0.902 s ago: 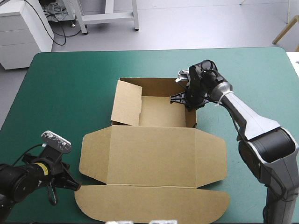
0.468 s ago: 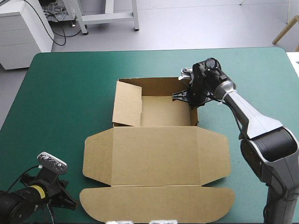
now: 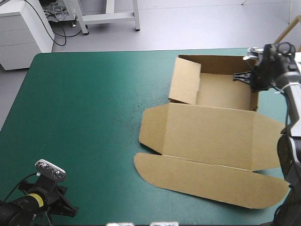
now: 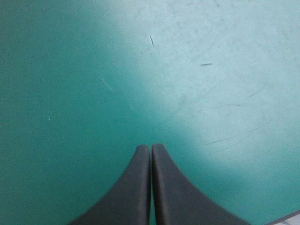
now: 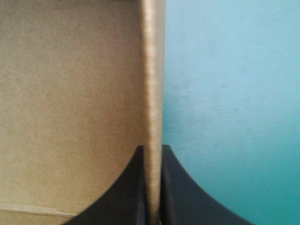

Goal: Fold the box

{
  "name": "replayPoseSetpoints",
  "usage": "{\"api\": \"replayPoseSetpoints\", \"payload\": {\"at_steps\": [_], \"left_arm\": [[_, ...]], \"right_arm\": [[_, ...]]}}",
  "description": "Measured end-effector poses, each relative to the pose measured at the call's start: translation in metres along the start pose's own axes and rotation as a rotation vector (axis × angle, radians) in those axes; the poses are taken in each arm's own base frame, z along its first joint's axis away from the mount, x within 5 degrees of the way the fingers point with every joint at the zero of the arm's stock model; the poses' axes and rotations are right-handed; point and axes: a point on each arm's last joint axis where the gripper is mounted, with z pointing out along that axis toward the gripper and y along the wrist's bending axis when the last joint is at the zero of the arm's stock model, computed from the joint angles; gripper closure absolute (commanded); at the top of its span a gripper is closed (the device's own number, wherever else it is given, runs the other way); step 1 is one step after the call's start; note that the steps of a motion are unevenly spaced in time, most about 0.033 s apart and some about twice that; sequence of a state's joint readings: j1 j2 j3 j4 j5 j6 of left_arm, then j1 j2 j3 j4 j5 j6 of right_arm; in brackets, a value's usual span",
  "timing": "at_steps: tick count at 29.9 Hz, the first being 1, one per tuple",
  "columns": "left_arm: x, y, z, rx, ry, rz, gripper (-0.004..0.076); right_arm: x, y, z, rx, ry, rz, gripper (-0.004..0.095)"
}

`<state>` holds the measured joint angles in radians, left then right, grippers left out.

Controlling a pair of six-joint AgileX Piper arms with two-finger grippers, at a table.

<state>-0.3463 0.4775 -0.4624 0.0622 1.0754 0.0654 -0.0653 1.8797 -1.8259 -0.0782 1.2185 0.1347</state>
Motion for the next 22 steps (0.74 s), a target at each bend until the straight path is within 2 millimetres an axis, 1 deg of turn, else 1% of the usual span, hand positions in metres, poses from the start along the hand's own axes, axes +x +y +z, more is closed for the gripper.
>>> {"api": "replayPoseSetpoints", "payload": {"at_steps": [1,2,4,6,7,8,11,12,14,15,16,19,22], "left_arm": [[0.000,0.000,0.000,0.000,0.000,0.000,0.0734],[0.000,0.000,0.000,0.000,0.000,0.000,0.0734],[0.000,0.000,0.000,-0.001,0.000,0.000,0.0734],[0.000,0.000,0.000,-0.003,0.000,0.001,0.0734],[0.000,0.000,0.000,-0.004,0.000,0.002,0.0734],[0.000,0.000,0.000,-0.004,0.000,0.002,0.0734],[0.000,0.000,0.000,-0.004,0.000,0.001,0.0734],[0.000,0.000,0.000,-0.004,0.000,0.001,0.0734],[0.000,0.000,0.000,-0.005,0.000,0.001,0.0734],[0.000,0.000,0.000,-0.005,0.000,0.001,0.0734],[0.000,0.001,0.000,-0.006,0.000,0.001,0.0734],[0.000,0.001,0.000,-0.006,0.000,0.001,0.0734],[0.000,0.001,0.000,-0.006,0.000,0.001,0.0734]], "right_arm": [[-0.001,-0.016,0.001,0.017,0.001,0.018,0.0927],[-0.002,-0.040,0.002,0.046,0.003,0.054,0.0927],[-0.001,-0.075,0.002,0.092,0.007,0.113,0.0927],[0.004,-0.113,0.002,0.131,0.013,0.189,0.0927],[0.007,-0.128,0.002,0.141,0.016,0.223,0.0927],[0.011,-0.148,0.003,0.153,0.022,0.272,0.0927],[0.021,-0.184,0.007,0.167,0.039,0.367,0.0915],[0.024,-0.191,0.009,0.172,0.047,0.384,0.0903],[0.027,-0.202,0.010,0.180,0.054,0.410,0.0815],[0.028,-0.204,0.010,0.184,0.055,0.413,0.0752],[0.029,-0.205,0.010,0.186,0.056,0.415,0.0710],[0.029,-0.204,0.010,0.180,0.057,0.417,0.0523],[0.028,-0.203,0.010,0.168,0.055,0.422,0.0462]]}}
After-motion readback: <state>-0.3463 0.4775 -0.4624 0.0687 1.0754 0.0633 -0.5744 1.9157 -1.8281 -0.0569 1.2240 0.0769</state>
